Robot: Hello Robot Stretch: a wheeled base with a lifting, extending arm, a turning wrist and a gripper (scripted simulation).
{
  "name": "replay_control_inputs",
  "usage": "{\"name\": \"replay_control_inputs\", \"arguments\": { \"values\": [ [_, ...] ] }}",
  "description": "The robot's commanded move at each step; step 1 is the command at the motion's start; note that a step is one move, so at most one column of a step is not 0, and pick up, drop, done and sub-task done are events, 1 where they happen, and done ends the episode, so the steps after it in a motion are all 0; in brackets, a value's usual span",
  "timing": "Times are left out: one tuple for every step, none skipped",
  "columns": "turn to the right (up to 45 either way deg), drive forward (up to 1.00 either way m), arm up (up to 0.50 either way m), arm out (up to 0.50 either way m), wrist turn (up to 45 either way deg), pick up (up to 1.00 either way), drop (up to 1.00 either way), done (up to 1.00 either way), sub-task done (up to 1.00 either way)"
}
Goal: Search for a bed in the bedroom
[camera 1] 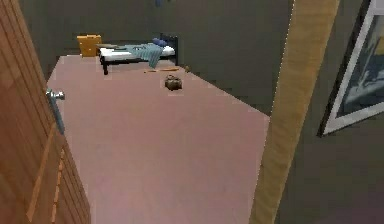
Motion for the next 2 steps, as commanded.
{"name": "replay_control_inputs", "arguments": {
  "values": [
    [0.0,0.2,0.0,0.0,0.0,0.0,0.0,0.0,0.0],
    [-21.0,0.0,0.0,0.0,0.0,0.0,0.0,0.0,0.0]
  ]
}}
